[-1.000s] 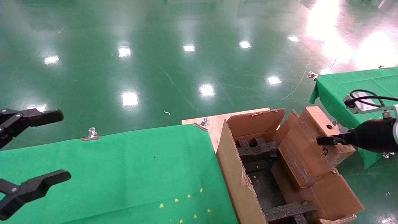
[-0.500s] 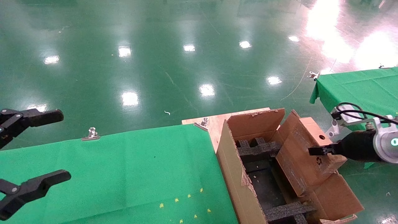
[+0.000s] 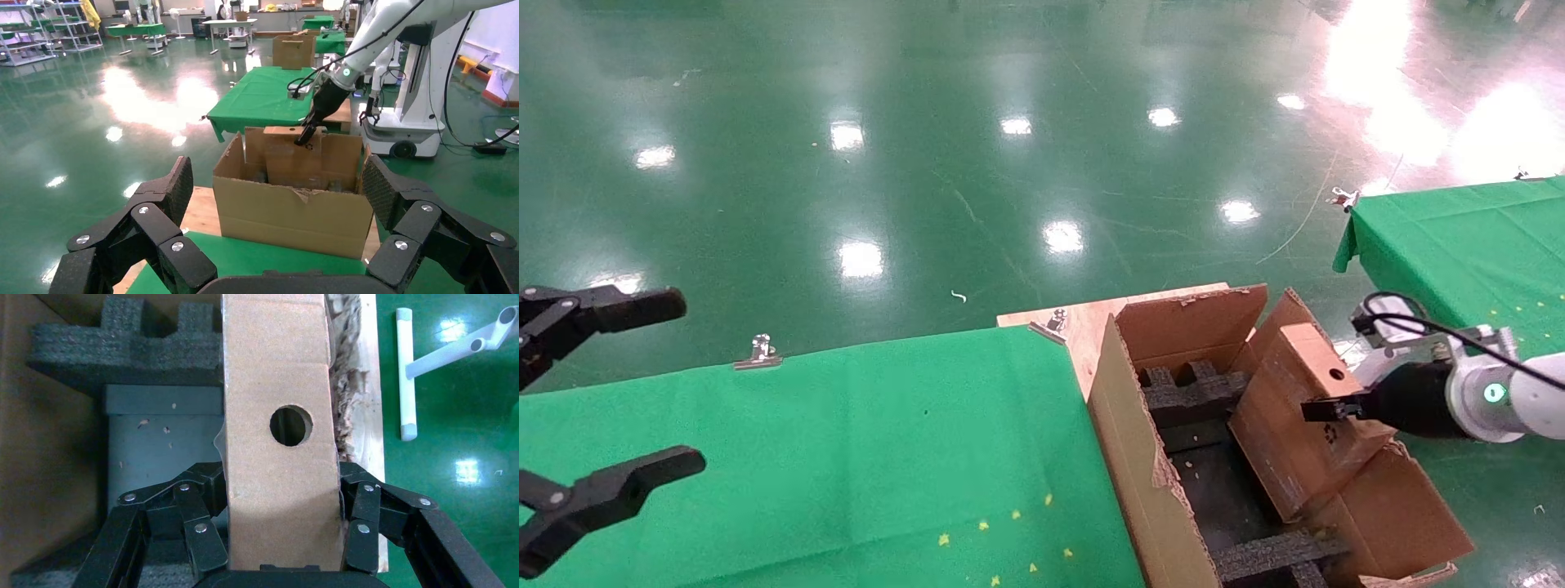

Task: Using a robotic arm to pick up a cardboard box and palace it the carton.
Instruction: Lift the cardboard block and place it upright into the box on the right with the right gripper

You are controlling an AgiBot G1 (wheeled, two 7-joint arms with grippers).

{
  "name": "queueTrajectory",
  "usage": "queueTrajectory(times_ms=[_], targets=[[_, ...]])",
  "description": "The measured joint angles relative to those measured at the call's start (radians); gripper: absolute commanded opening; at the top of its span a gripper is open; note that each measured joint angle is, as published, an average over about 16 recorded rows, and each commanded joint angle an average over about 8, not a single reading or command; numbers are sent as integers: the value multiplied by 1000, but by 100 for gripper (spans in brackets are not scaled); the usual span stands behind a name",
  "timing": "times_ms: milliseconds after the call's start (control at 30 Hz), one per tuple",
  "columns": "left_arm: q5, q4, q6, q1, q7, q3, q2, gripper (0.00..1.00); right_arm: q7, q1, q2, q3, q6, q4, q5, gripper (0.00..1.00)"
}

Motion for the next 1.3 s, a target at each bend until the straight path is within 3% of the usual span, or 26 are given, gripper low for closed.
queueTrajectory(times_ms=[667, 1300], targets=[[0, 0, 0, 0, 0, 0, 0, 100, -44, -146, -127, -38, 145, -179, 72, 0], [0, 0, 0, 0, 0, 0, 0, 100, -225, -218, -247, -32, 131, -370, 215, 0]])
